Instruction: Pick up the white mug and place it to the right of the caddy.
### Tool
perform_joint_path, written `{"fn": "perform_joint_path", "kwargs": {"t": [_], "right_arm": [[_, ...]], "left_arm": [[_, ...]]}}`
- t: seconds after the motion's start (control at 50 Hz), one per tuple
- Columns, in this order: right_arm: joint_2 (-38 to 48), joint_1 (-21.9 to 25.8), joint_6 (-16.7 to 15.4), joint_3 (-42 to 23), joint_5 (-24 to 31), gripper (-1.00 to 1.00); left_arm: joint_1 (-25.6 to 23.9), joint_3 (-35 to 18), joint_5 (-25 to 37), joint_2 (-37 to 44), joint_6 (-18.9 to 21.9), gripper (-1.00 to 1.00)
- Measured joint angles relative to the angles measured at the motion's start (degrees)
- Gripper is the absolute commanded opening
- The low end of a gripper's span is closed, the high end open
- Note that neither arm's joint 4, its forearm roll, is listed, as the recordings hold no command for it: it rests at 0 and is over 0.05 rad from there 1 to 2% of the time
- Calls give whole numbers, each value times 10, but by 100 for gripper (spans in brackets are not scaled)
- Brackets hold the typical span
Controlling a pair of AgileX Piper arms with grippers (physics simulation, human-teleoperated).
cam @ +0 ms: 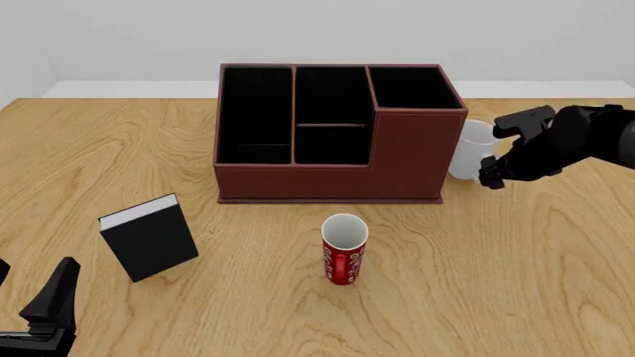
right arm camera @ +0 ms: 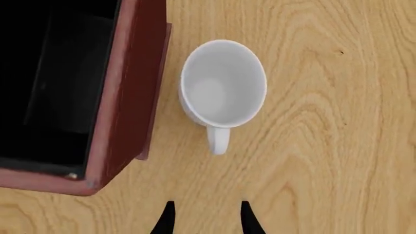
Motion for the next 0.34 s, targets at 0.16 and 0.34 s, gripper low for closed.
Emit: {"fn": "perform_joint_path", "kwargs": {"t": [0.16, 0.34], "right_arm": [[-17, -7, -9, 21, -11, 100], [-37, -19, -20, 39, -20, 100]], "left_arm": [[0, 0, 0, 0, 0, 100], [0, 0, 0, 0, 0, 100]]}}
